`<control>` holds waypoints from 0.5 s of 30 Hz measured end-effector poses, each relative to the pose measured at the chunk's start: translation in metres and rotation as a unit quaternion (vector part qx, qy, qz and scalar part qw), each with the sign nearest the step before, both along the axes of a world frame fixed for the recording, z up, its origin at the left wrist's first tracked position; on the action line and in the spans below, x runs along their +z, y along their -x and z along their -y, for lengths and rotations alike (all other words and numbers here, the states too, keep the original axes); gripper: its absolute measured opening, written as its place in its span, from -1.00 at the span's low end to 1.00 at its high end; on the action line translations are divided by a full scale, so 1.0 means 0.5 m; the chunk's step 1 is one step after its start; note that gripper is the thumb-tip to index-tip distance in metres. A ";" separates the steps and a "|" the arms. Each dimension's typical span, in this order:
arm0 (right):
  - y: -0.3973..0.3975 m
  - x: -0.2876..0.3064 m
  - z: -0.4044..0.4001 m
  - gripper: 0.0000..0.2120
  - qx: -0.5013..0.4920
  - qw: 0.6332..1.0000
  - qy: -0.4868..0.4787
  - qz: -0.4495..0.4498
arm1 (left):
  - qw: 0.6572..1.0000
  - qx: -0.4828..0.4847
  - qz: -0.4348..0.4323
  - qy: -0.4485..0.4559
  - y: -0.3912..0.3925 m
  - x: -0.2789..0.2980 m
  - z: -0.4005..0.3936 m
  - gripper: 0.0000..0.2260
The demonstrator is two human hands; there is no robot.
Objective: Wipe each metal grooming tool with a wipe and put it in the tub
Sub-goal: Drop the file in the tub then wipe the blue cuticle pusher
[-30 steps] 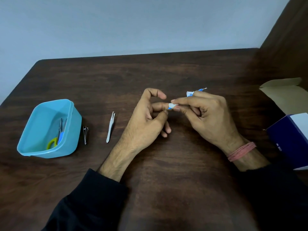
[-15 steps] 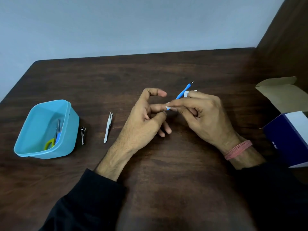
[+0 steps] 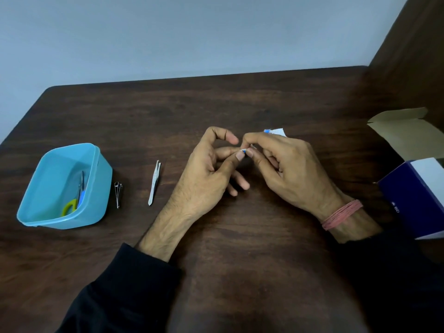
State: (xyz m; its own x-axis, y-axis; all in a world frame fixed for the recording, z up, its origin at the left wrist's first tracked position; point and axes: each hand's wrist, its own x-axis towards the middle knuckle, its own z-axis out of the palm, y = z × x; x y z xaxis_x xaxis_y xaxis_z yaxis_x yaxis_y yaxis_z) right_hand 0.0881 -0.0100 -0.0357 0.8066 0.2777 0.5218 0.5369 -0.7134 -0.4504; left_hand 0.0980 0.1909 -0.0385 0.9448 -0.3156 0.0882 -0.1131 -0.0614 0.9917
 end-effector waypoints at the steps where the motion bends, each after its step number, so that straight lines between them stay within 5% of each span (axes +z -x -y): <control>1: -0.001 0.000 0.001 -0.88 0.003 1.000 -0.003 -0.001 | 1.000 0.000 0.002 0.002 0.000 0.000 -0.001 -0.82; 15: -0.006 0.002 0.010 -0.86 -0.011 0.994 -0.101 0.050 | 0.999 -0.007 0.049 -0.012 0.005 0.008 -0.003 -0.70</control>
